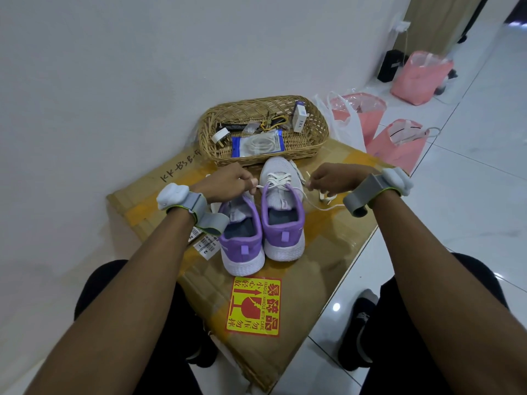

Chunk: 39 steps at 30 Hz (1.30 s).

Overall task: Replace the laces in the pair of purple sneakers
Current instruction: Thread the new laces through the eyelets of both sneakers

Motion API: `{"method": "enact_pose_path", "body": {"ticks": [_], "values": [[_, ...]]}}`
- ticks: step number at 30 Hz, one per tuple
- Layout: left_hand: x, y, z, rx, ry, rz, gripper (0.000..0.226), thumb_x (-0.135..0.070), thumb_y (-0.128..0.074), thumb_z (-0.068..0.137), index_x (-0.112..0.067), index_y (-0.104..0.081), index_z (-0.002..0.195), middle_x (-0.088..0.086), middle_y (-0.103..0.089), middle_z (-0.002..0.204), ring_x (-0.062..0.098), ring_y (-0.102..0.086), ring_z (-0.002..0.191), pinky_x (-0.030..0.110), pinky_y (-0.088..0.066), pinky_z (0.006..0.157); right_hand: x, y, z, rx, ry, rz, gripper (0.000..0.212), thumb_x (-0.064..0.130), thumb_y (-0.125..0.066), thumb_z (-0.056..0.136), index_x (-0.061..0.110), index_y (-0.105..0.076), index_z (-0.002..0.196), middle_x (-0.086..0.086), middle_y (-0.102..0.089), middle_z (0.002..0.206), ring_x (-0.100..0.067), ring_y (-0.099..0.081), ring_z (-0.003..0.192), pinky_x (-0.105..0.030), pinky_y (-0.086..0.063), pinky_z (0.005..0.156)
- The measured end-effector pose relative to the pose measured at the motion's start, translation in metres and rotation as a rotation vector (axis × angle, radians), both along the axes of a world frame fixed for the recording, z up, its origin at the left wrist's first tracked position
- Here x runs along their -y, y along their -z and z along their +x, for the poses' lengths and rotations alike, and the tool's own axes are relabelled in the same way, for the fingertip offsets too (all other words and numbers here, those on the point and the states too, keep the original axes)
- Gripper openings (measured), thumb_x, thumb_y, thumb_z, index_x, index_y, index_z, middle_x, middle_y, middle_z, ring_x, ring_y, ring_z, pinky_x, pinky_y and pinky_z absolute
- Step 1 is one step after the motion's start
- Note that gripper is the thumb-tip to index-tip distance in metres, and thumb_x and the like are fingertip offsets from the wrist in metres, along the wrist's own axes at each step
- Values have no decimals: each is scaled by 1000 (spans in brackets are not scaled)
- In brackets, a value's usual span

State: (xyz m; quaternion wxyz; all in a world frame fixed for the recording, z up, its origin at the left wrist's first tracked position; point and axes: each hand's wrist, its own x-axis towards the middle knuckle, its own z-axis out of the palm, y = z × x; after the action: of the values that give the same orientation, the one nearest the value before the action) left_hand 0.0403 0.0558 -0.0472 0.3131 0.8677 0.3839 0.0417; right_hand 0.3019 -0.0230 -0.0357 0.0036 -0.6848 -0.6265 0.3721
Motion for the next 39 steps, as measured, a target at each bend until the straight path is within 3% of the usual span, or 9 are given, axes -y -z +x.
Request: {"method": "enact_pose_path", "body": {"ticks": [4, 10, 16, 19, 22, 26, 28, 32, 39], "values": [[6, 1, 0, -34, 20, 24, 43, -37, -51, 102, -27, -70, 65, 7, -70, 71, 21, -59, 65, 33, -45, 66, 4, -2, -5, -144, 27, -1, 38, 55, -51, 94, 22, -71, 91, -1, -64, 86, -16, -57, 77, -36, -53, 75], [10, -4, 1, -34, -26, 29, 47, -27, -45, 106, -19, -64, 64, 10, -66, 89, 19, -59, 81, 34, -45, 82, 2, 3, 1, -188, -30, 34, 20, 38, -58, 96, 22, -63, 84, 4, -60, 81, -14, -53, 81, -30, -48, 73], [9, -4, 2, -109, -25, -2, 49, -26, -45, 105, -17, -60, 60, 2, -61, 72, 12, -53, 64, 29, -40, 68, 1, 4, 8, -135, -17, -9, 21, 39, -61, 94, 21, -65, 85, 2, -60, 82, -14, -52, 79, -30, -46, 73], [6, -3, 0, -42, -56, 76, 37, -33, -46, 105, -16, -71, 84, 6, -68, 87, 20, -59, 80, 32, -43, 72, -1, 3, 8, -80, 12, 88, 18, 41, -65, 90, 25, -65, 84, 4, -63, 81, -12, -54, 75, -26, -45, 67], [3, -9, -3, 84, -183, 107, 25, -19, -40, 106, -15, -60, 120, 7, -64, 109, 22, -59, 89, 37, -44, 78, 0, -4, 5, -161, 116, 268, 24, 39, -68, 89, 16, -64, 88, 4, -63, 75, -10, -54, 66, -22, -42, 61], [11, -19, 3, 161, -226, 227, 57, 11, -40, 92, -16, -38, 142, 8, -63, 94, 21, -58, 78, 32, -46, 65, 4, -10, -6, -336, 88, 58, 40, 43, -79, 76, 8, -71, 94, -6, -72, 82, -14, -64, 68, -25, -53, 65], [16, -19, 8, 241, -195, 215, 54, 13, -43, 90, -12, -36, 138, 5, -67, 86, 20, -62, 69, 29, -48, 61, 5, -8, -10, -364, 69, -8, 33, 31, -84, 73, 8, -73, 95, -8, -75, 89, -15, -69, 77, -24, -56, 68], [29, -16, 23, 391, -141, 90, 5, -7, -49, 102, -4, -52, 105, 5, -73, 79, 19, -67, 59, 24, -50, 57, 10, -8, -8, -454, 96, 10, 26, 17, -81, 77, 4, -74, 99, -13, -76, 93, -15, -72, 79, -21, -57, 69], [42, 2, 44, 277, 19, 283, 14, -19, -76, 86, -15, -81, 98, 4, -69, 91, 16, -61, 86, 34, -49, 80, 14, -5, -4, -571, 156, -9, 22, 7, -75, 83, 0, -74, 103, -9, -76, 88, -13, -73, 76, -19, -56, 67]]}}
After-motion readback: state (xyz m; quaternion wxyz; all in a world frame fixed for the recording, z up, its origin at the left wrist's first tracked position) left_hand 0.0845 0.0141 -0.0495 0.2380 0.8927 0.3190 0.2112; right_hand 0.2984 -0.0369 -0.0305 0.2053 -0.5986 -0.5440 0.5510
